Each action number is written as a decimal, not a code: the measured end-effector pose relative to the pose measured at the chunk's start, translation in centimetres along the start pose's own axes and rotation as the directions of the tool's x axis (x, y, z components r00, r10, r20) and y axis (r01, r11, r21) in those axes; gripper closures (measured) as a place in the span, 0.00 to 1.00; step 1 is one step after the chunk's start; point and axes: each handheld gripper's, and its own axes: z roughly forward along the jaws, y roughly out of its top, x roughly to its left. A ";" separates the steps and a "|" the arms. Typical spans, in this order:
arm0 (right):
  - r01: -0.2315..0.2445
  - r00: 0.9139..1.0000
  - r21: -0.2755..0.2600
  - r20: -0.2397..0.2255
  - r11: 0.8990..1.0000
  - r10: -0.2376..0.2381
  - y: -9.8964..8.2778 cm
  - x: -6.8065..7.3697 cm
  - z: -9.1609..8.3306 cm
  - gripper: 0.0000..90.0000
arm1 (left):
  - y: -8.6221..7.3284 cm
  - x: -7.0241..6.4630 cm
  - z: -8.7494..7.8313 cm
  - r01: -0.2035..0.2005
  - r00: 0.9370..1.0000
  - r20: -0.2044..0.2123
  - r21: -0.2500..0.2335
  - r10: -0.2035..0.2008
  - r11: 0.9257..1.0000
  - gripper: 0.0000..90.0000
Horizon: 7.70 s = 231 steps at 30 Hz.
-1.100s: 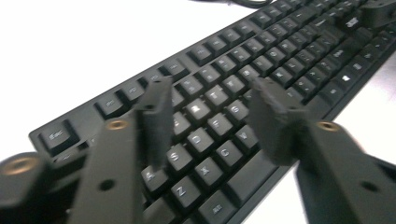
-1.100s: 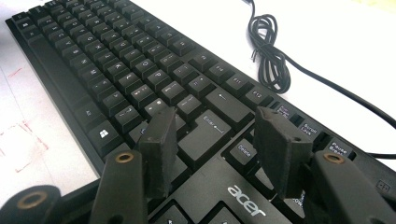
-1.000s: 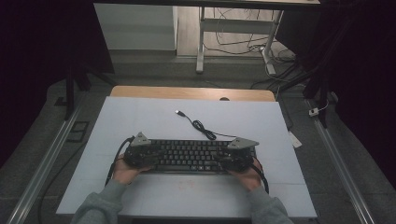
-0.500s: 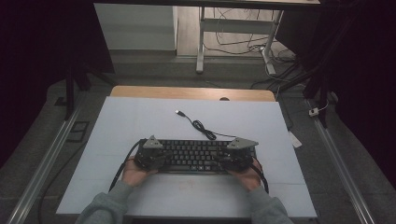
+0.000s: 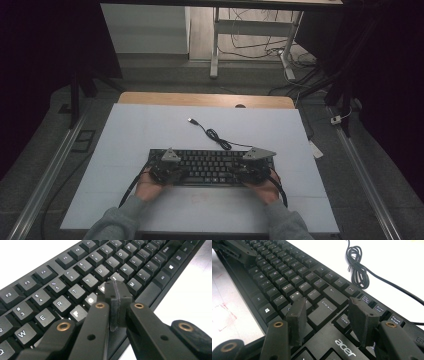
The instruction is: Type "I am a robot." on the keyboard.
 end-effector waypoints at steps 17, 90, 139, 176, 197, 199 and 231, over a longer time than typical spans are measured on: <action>0.002 1.000 0.001 0.000 1.000 -0.002 0.0 0.0 0.0 0.55 | -0.3 0.1 0.3 0.001 1.000 0.002 0.006 -0.001 1.000 0.99; 0.016 0.996 -0.059 -0.086 0.998 -0.021 4.0 2.2 2.1 0.73 | -1.5 3.6 -3.7 0.146 0.982 -0.111 -0.063 -0.152 0.987 0.32; 0.073 0.992 0.086 -0.112 0.994 -0.063 4.9 3.9 7.8 1.00 | -1.6 3.4 -3.6 0.133 0.985 -0.107 -0.049 -0.138 0.990 0.32; -0.018 0.999 -0.015 -0.045 1.000 0.017 1.2 0.7 0.4 0.63 | -1.6 3.6 -3.8 0.130 0.984 -0.113 -0.062 -0.137 0.990 0.32; 0.014 1.000 -0.020 -0.027 1.000 -0.014 0.0 0.6 -0.7 0.58 | -1.3 3.7 -3.6 0.133 0.983 -0.115 -0.113 -0.146 0.985 0.42; 0.015 0.999 -0.022 -0.029 1.000 -0.015 0.0 0.6 -0.7 0.58 | -1.1 3.7 -3.5 0.135 0.984 -0.102 -0.121 -0.148 0.983 0.45; 0.015 1.000 -0.002 -0.023 1.000 -0.015 -0.1 0.6 -0.5 0.57 | 0.8 2.2 0.3 0.033 0.994 -0.100 -0.048 -0.038 0.998 0.99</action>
